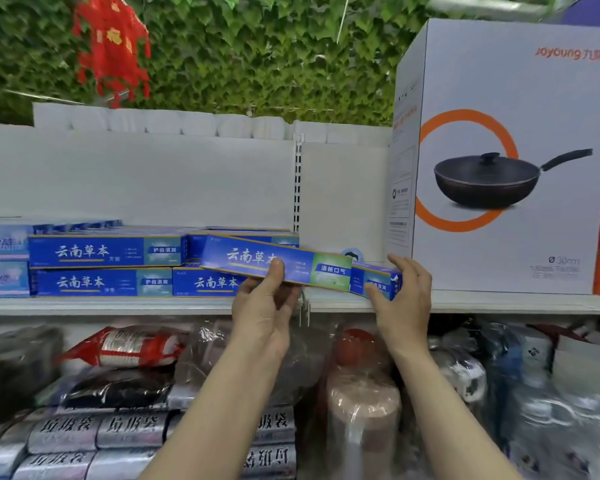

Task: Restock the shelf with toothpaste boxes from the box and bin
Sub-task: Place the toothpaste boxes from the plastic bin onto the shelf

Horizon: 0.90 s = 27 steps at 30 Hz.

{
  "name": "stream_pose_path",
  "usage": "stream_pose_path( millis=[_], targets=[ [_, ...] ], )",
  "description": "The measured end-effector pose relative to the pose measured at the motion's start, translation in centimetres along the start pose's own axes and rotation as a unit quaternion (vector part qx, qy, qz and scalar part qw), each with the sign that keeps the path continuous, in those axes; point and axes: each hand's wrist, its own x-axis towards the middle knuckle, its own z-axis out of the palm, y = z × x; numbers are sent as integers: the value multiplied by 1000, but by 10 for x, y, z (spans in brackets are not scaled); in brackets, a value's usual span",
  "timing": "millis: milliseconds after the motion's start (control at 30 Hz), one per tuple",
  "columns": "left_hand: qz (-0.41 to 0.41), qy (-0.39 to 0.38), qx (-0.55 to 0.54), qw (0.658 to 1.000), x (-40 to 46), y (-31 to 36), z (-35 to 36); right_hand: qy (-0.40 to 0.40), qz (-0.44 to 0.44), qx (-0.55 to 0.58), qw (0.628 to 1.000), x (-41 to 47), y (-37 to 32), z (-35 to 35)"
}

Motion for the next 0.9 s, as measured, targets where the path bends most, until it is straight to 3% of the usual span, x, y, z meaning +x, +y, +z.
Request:
stream_pose_path(
  millis=[167, 300, 433, 500, 767, 900],
  targets=[
    [-10, -11, -3, 1000, -2, 6, 1, 6, 17, -3, 1000, -4, -7, -1],
    [-14, -21, -3, 1000, -1, 10, 4, 99, -16, 27, 995, -13, -34, -3],
    [-14, -21, 1, 1000, 0, 13, 4, -2, 34, 186, 982, -22, -73, 12],
    [-13, -22, 4, 1000, 2, 15, 3, -49, 52, 206, 976, -22, -78, 22],
    [11, -42, 24, 999, 20, 32, -14, -101, 135, 305, 937, -16, -81, 43],
    [66, -3, 170, 983, 26, 40, -25, -71, 133, 325, 933, -7, -81, 58]
  ],
)
